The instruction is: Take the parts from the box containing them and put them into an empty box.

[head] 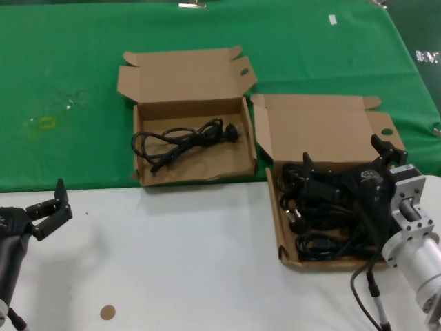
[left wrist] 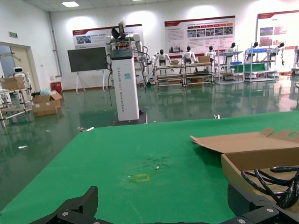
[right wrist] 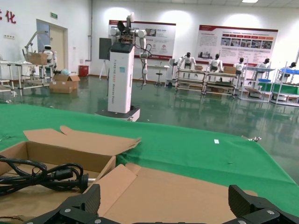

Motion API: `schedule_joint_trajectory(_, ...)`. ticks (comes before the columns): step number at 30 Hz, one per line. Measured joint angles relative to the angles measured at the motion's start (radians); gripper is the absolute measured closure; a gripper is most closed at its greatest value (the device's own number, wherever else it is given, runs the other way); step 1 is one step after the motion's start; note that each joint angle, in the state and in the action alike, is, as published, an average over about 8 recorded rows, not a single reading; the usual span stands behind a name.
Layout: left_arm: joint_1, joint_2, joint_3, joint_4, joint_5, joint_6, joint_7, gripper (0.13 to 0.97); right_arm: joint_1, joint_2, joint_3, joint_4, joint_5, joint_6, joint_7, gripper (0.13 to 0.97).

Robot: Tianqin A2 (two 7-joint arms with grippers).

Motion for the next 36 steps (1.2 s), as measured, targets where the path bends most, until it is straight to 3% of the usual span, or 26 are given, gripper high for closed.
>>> schedule_joint_trajectory(36,0.000,0.000,0.000,0.000,0.000,0.000,0.000,0.132,0.000,0.000,0.000,0.000,0.000,0.000,0.000,0.129)
